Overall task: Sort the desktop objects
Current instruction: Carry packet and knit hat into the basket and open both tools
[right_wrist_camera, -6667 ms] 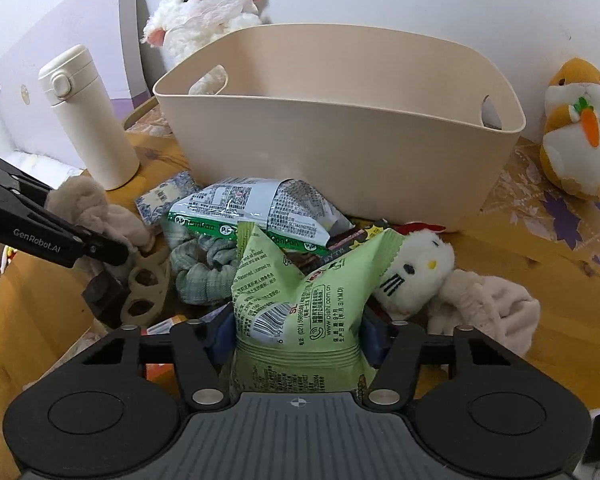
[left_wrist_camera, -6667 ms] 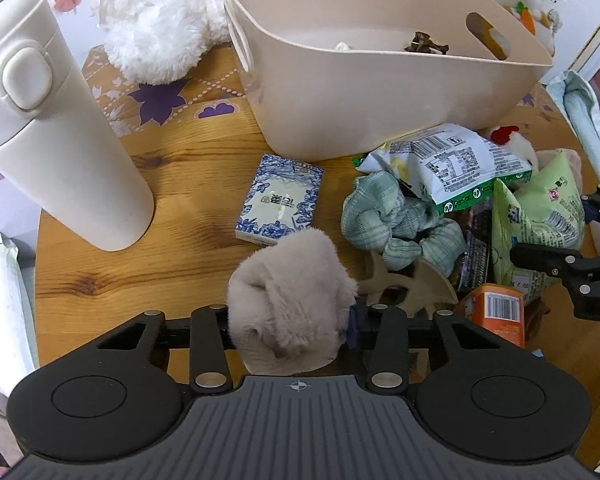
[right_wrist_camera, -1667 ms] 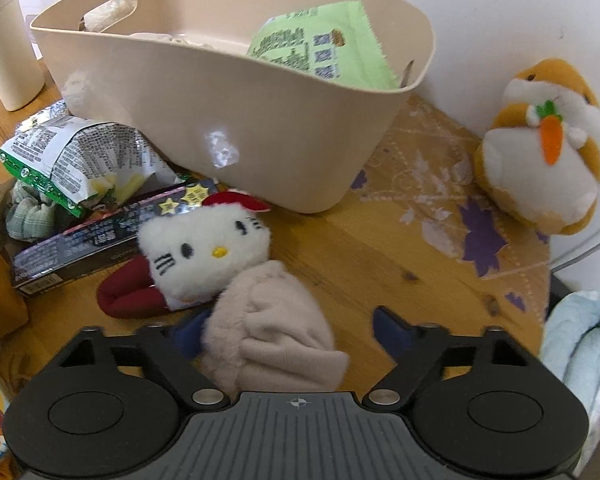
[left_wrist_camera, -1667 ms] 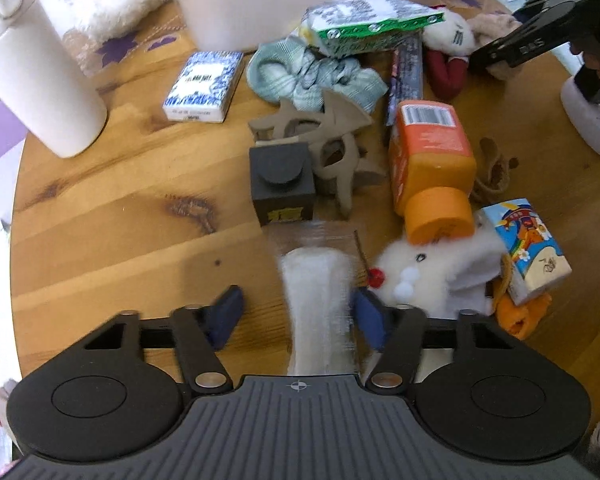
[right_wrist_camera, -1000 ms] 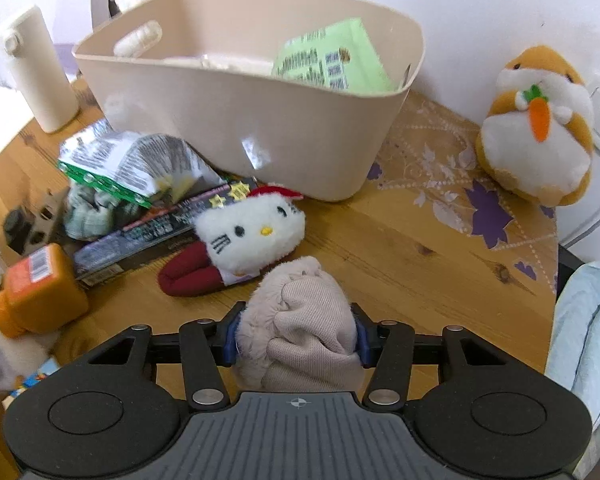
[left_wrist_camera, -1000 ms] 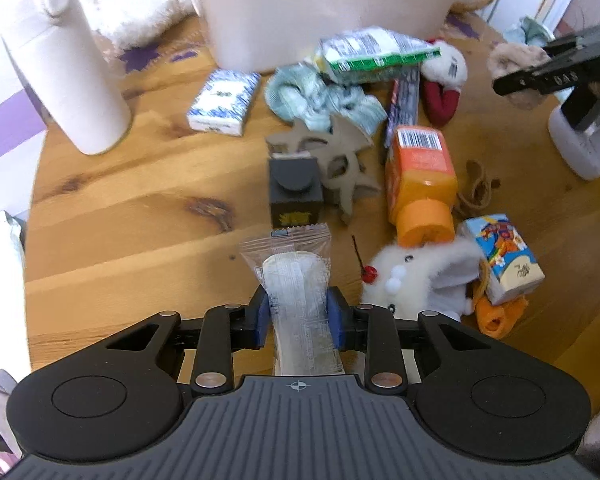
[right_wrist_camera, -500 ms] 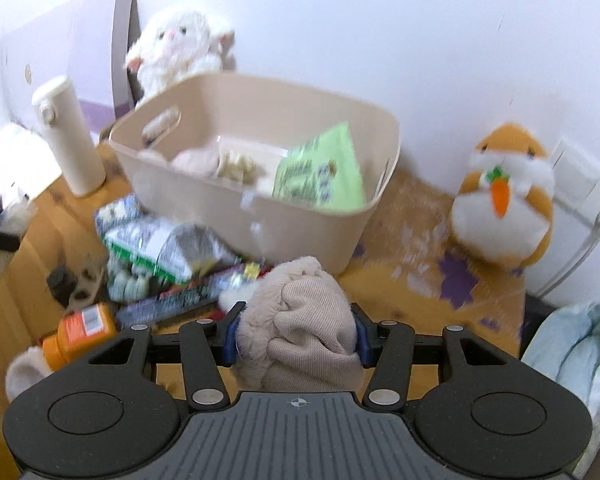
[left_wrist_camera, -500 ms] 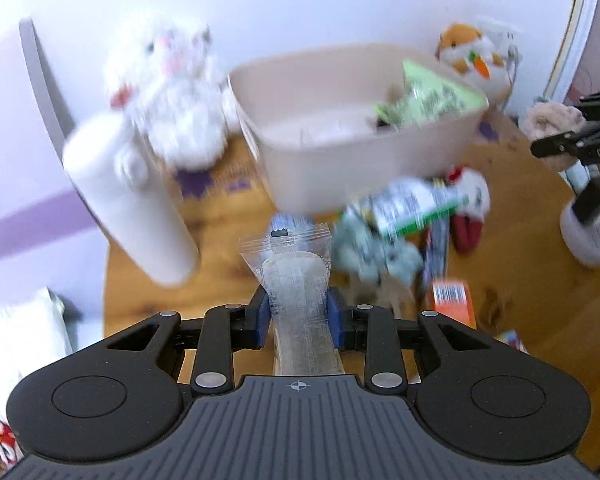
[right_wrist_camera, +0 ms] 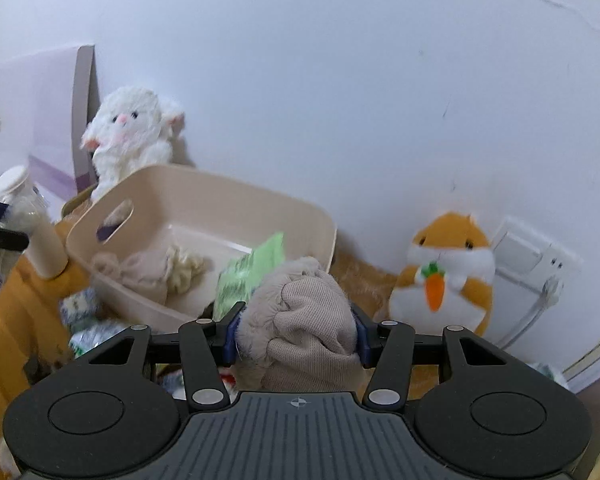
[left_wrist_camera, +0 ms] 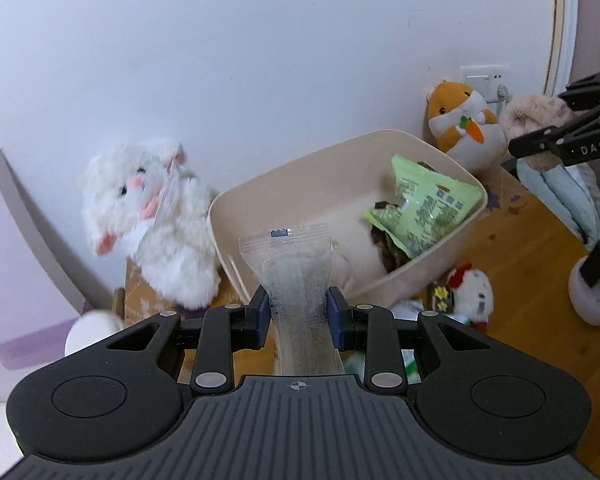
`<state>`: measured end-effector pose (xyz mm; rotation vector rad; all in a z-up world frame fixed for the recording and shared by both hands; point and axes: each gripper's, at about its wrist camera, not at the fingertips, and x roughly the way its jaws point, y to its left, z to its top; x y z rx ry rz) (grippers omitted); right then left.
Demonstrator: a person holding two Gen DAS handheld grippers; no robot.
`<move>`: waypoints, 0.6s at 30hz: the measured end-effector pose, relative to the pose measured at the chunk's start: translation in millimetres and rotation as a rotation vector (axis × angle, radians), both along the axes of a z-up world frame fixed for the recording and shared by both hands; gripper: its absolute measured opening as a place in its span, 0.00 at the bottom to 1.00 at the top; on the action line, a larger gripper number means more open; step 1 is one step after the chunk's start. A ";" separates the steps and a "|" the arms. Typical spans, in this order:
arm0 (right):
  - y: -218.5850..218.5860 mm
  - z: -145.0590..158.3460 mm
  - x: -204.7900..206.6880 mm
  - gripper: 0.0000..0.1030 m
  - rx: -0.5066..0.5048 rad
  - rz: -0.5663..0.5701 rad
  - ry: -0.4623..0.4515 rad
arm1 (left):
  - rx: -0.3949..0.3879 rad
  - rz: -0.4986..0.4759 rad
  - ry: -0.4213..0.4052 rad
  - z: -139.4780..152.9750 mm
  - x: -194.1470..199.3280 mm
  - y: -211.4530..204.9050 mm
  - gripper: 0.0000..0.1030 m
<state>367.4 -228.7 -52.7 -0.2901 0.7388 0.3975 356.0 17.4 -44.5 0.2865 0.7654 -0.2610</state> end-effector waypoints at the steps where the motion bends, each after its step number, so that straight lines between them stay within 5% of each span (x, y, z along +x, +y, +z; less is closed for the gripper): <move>1: 1.9 1.7 3.6 0.48 0.003 -0.005 -0.005 | 0.008 0.000 -0.004 0.5 5.2 -4.0 0.29; 10: 27.5 -4.6 34.5 0.48 0.020 -0.057 -0.002 | 0.040 0.037 -0.026 -11.1 54.5 -31.3 0.29; 18: 63.8 -33.7 56.7 0.48 0.035 -0.059 0.048 | 0.011 0.074 0.051 -35.1 94.9 -43.5 0.29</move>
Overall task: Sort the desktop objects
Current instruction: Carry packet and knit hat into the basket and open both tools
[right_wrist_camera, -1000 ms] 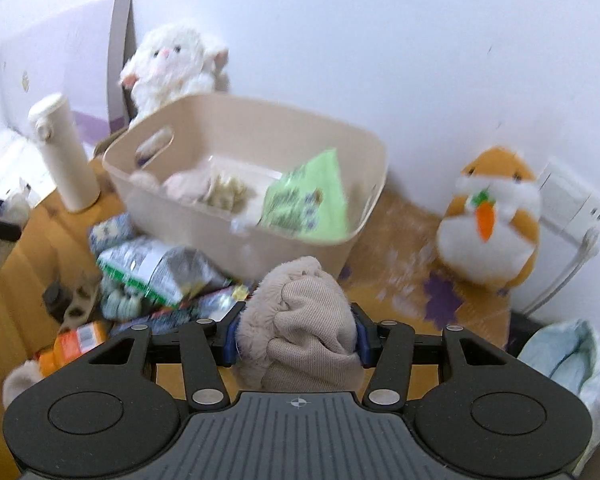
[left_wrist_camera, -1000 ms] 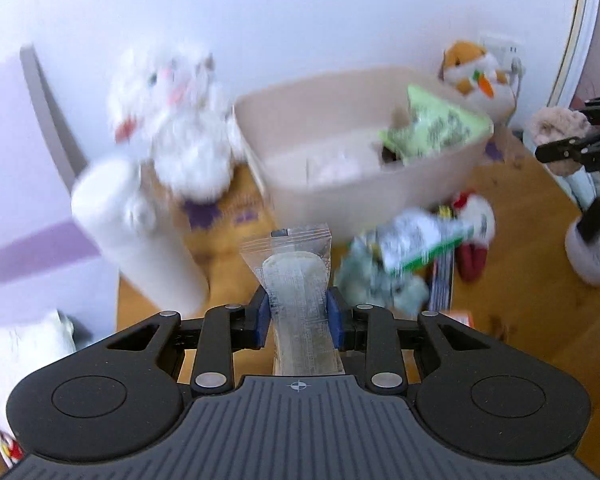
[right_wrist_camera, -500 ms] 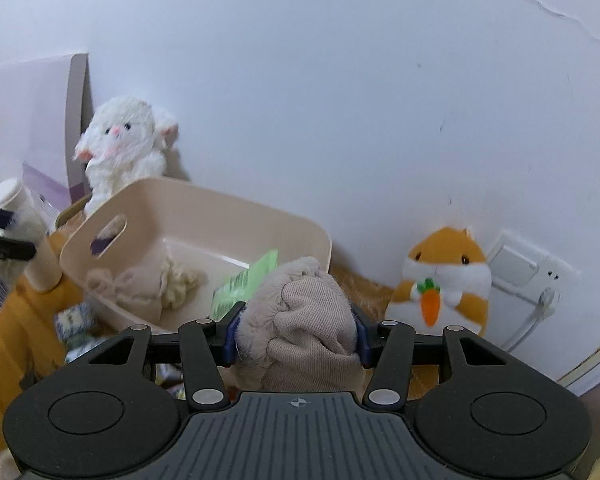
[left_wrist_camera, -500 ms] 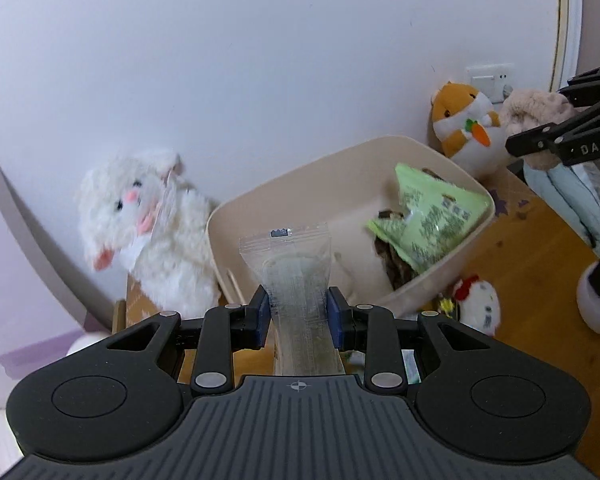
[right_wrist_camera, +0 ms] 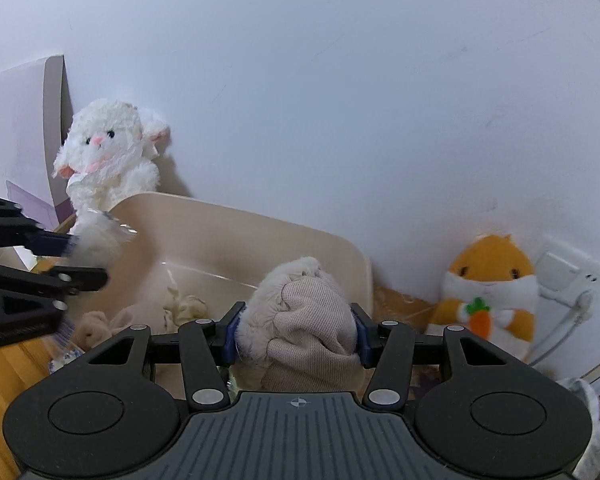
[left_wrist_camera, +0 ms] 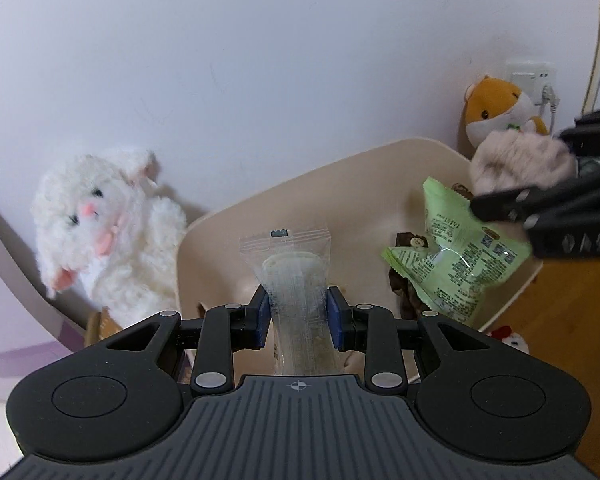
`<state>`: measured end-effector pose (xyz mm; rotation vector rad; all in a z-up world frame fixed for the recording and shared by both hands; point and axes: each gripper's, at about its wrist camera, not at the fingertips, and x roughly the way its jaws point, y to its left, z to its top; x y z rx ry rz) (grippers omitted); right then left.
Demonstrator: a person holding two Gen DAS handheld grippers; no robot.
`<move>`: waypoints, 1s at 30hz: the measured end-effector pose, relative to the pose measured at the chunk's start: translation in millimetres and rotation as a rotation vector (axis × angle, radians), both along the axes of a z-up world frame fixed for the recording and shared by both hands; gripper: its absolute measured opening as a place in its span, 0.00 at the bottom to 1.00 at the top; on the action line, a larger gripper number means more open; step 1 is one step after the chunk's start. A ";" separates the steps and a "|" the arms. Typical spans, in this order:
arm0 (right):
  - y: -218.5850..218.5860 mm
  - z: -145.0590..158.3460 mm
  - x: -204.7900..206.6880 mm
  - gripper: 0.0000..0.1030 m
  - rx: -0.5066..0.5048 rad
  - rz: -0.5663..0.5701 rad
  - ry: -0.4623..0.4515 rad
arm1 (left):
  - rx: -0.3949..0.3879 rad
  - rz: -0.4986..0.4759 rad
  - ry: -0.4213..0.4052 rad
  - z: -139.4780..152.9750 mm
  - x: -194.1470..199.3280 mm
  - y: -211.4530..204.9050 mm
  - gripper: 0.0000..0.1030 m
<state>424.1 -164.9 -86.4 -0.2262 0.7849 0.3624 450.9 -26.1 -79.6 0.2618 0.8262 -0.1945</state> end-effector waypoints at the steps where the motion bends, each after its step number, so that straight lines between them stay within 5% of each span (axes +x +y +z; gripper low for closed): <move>1: 3.5 -4.5 2.6 0.48 0.003 -0.001 0.012 | -0.006 0.006 0.017 -3.8 3.8 -0.4 0.29; 13: 37.6 -45.5 10.0 0.52 -0.067 0.016 0.067 | -0.006 -0.011 0.137 -38.9 19.2 -3.3 0.29; 18: 46.1 -43.7 -0.2 0.73 -0.109 0.030 0.029 | 0.022 -0.008 0.124 -40.5 13.3 0.6 0.62; 21: 48.1 -40.2 -10.0 0.80 -0.127 0.040 -0.017 | 0.016 0.005 0.108 -36.2 9.3 8.7 0.73; 30: 41.6 -7.1 -37.4 1.00 -0.092 0.065 -0.162 | -0.052 0.033 0.046 -8.2 -9.7 41.9 0.75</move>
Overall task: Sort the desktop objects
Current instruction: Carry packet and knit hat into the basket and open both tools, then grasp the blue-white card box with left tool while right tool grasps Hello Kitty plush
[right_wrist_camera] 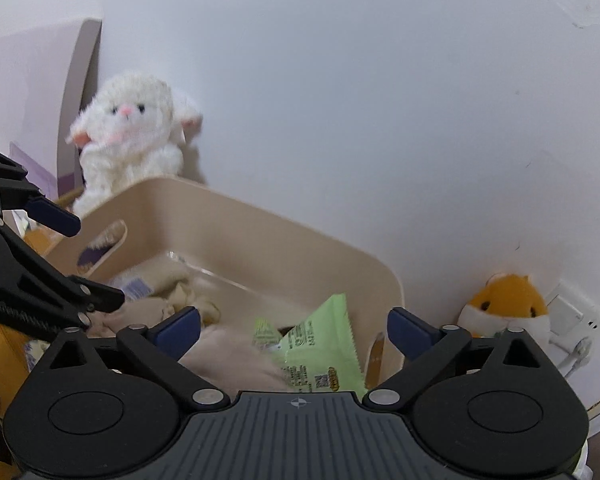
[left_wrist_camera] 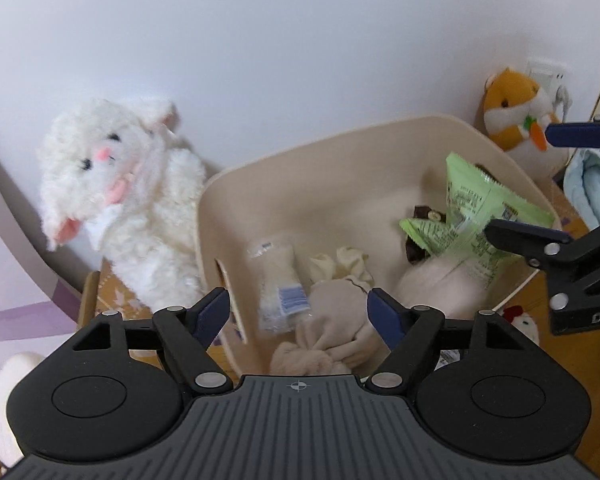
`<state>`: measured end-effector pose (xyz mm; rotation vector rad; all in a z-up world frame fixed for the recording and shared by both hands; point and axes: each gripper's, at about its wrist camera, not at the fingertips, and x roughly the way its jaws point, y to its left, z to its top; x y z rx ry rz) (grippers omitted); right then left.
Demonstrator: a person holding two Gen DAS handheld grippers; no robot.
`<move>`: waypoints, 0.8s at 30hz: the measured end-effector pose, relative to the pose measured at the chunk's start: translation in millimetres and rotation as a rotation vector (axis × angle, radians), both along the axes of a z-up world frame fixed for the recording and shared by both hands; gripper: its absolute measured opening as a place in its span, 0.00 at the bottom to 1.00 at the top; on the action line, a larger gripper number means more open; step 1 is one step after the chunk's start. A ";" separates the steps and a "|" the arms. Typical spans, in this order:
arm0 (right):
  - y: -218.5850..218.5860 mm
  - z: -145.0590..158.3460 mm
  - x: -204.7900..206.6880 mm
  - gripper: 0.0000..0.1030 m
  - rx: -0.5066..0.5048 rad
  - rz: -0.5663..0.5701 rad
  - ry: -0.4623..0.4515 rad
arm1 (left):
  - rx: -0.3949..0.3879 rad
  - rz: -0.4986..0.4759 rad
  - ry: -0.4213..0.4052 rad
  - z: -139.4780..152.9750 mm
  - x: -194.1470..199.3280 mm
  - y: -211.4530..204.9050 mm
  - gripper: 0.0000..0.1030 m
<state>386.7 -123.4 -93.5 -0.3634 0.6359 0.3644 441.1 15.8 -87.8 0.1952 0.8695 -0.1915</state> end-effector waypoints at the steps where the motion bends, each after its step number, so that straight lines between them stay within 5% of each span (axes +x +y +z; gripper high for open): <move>1: -2.9 3.2 -2.8 1.00 0.013 0.000 -0.005 | -0.001 -0.004 -0.011 3.9 -4.2 3.3 0.75; 10: -49.0 2.4 -33.3 1.00 0.135 -0.081 0.043 | -0.025 -0.062 0.000 10.3 -53.6 34.0 0.78; 17: -76.8 -39.2 -46.3 1.00 0.144 -0.196 0.176 | 0.097 -0.100 0.114 -35.0 -71.9 39.8 0.78; 24: -74.1 -77.4 -56.6 1.00 0.071 -0.225 0.257 | 0.137 -0.102 0.192 -74.5 -69.2 43.3 0.78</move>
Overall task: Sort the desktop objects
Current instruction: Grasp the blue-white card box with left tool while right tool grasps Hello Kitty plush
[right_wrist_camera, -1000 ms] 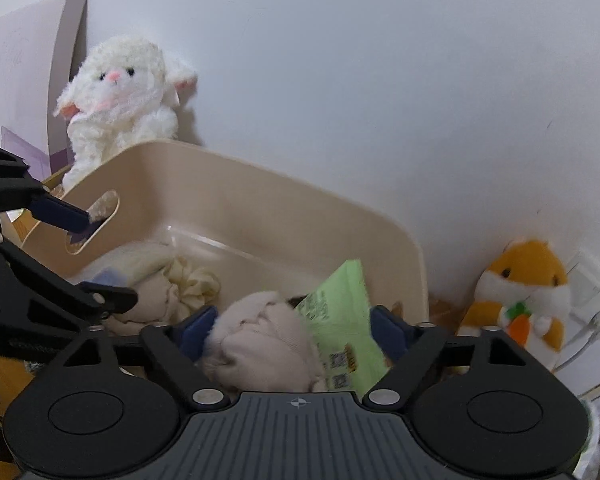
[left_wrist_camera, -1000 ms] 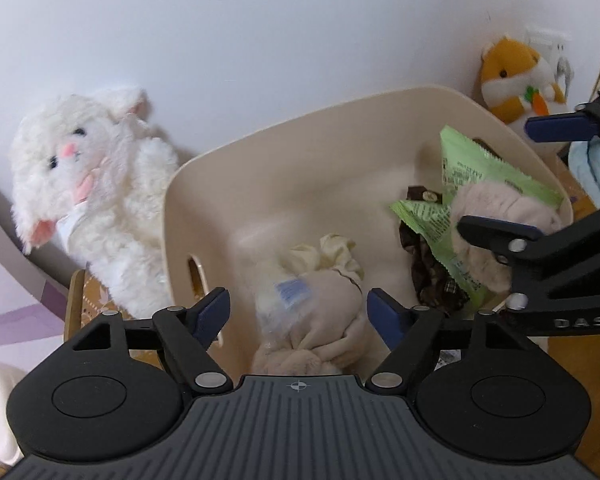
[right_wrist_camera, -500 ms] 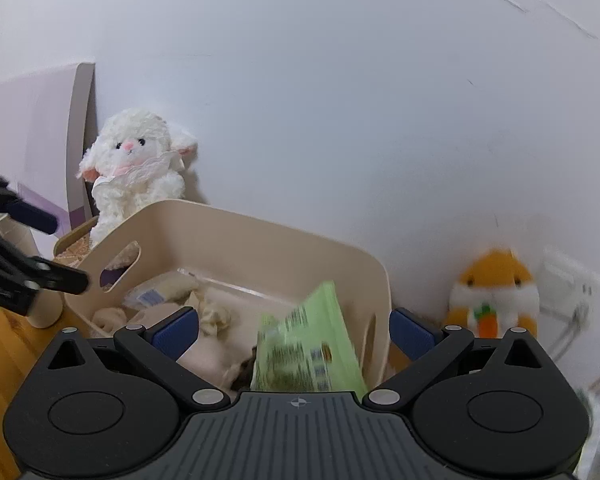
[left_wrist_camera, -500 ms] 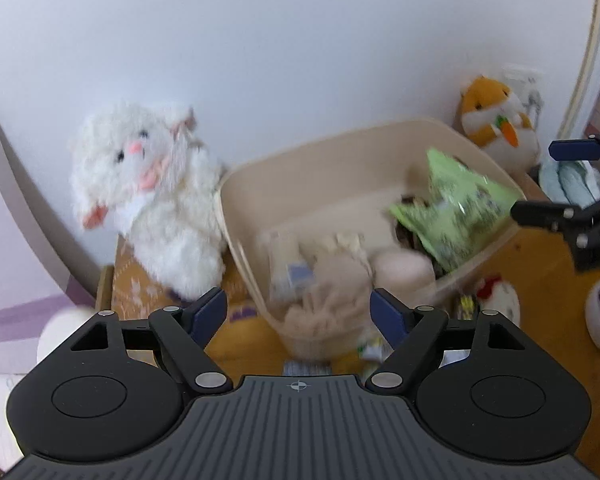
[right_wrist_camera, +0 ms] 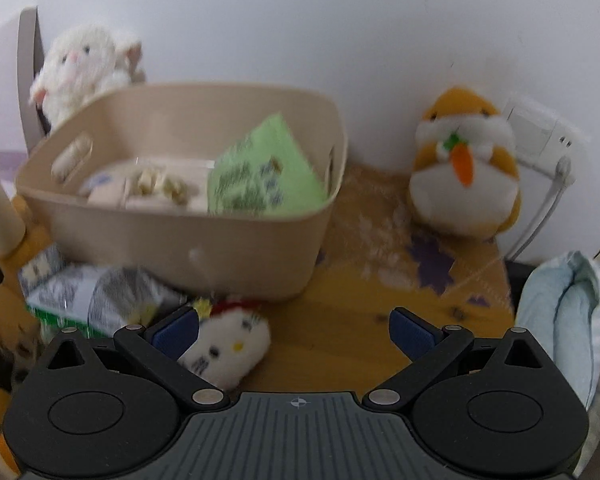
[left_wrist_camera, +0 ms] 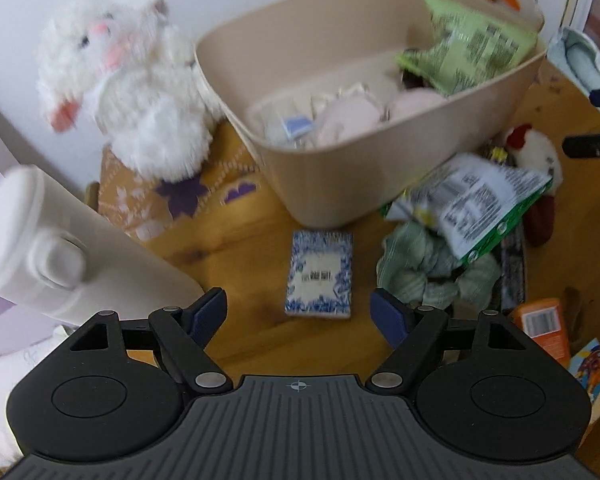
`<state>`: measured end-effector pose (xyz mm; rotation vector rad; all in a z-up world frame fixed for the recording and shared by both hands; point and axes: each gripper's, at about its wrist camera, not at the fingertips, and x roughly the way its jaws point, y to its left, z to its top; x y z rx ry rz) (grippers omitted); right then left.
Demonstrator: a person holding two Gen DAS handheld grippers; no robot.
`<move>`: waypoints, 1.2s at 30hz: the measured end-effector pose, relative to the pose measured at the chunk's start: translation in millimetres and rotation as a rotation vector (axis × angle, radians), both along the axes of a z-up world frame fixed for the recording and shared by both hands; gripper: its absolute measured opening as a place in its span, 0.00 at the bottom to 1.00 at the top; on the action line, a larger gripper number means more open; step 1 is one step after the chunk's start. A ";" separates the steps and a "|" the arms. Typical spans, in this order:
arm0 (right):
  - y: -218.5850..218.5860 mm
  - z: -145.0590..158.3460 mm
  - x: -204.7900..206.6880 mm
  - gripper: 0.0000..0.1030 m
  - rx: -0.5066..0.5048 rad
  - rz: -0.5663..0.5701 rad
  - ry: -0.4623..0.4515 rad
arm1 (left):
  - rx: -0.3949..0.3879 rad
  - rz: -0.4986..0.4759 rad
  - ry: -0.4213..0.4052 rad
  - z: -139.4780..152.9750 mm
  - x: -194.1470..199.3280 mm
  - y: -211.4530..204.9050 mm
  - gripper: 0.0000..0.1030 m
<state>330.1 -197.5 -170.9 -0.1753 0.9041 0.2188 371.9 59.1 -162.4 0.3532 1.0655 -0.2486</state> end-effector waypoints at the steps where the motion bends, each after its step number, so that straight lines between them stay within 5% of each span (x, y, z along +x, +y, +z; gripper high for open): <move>1: 2.8 -5.1 -0.1 1.00 -0.006 0.007 0.020 | 0.001 0.001 0.008 -3.7 1.4 0.3 0.78; 17: 27.9 -54.3 20.6 0.99 0.017 -0.011 0.155 | -0.065 0.091 0.088 -42.0 35.3 9.9 0.78; 24: 22.0 -64.1 26.7 0.82 0.039 -0.036 0.185 | -0.089 0.107 0.095 -51.7 40.8 10.4 0.77; 26: 22.0 -63.9 25.3 0.78 0.034 -0.040 0.174 | -0.103 0.097 0.085 -51.7 40.6 10.6 0.73; 30: 22.7 -60.6 21.4 0.58 0.031 -0.017 0.163 | -0.146 0.109 0.079 -48.1 41.3 10.5 0.46; 36: 21.3 -59.2 10.7 0.54 0.028 0.003 0.184 | -0.155 0.139 0.093 -46.2 33.9 7.4 0.46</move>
